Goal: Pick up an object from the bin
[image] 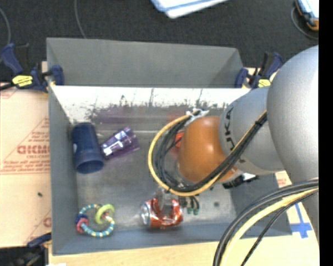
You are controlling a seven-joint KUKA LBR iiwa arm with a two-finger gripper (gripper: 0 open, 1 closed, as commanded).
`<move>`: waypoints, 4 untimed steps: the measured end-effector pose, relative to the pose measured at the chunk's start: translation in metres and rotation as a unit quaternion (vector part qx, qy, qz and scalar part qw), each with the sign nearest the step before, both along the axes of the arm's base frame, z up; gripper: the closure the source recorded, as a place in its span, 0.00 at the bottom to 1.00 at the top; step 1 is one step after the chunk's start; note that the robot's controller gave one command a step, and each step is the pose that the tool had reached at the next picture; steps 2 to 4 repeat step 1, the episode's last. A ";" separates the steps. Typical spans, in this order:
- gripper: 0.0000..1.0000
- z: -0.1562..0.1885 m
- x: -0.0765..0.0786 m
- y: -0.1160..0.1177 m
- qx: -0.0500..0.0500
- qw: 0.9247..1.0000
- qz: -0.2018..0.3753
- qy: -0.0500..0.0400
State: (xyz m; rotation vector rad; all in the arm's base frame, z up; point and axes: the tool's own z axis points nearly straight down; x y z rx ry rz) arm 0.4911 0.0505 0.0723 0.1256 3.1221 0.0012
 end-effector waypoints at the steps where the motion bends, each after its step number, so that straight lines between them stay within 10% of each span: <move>1: 1.00 0.004 -0.001 0.000 0.000 1.000 0.000 0.000; 4: 1.00 0.004 -0.001 0.000 0.000 1.000 0.000 0.000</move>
Offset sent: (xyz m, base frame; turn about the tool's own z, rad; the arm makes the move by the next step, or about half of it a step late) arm 0.0000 0.0000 0.0917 0.0000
